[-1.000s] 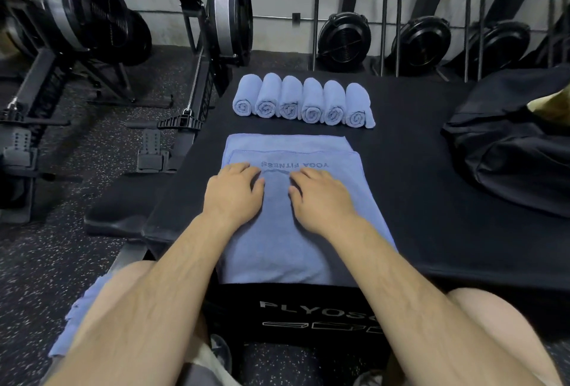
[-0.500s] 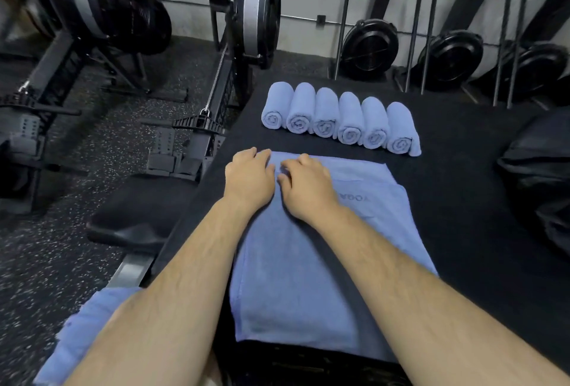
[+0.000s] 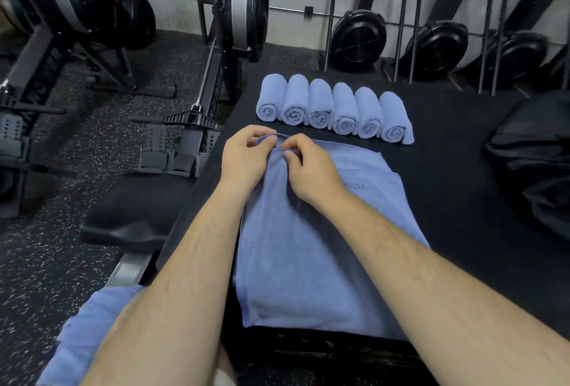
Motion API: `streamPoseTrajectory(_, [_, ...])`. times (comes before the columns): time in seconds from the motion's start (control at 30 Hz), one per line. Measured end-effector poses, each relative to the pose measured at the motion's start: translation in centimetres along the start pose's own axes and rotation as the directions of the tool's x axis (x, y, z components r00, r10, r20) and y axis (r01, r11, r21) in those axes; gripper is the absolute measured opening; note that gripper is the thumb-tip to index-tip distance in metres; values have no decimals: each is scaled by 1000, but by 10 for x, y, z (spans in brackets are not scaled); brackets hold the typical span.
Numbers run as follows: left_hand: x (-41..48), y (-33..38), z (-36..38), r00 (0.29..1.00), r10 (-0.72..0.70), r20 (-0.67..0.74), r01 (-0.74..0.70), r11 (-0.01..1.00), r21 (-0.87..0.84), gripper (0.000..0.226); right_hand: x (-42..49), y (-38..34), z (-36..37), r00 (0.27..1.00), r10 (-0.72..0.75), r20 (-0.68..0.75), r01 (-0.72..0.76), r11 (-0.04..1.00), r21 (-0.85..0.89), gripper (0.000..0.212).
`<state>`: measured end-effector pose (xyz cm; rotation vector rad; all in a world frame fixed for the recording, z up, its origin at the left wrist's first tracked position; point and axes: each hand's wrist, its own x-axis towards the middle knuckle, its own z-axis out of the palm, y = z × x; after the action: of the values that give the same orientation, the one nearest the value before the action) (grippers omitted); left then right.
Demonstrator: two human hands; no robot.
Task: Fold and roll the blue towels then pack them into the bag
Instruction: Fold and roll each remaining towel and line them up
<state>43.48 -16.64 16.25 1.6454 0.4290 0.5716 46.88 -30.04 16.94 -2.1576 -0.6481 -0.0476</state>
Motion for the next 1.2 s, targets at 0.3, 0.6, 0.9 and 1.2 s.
streamPoseTrajectory(0.3, [-6, 9, -7, 998, -55, -10, 53, 994, -100, 8, -7, -9, -9, 995, 7, -95, 6, 991, 133, 10])
streamPoseTrajectory(0.6, [-14, 19, -16, 984, -89, 157, 122, 968, -218, 9, -2, -18, -8, 996, 15, -88, -3, 991, 130, 15])
streamPoseTrajectory(0.9, [-7, 9, -20, 999, -25, 26, 27, 998, -56, 8, 12, -13, -22, 997, -59, 43, 63, 993, -101, 20])
streamPoseTrajectory(1.2, [-2, -1, -27, 975, -93, -201, 112, 990, 85, 10, 18, 56, -88, 942, 270, 199, -102, 796, -597, 24])
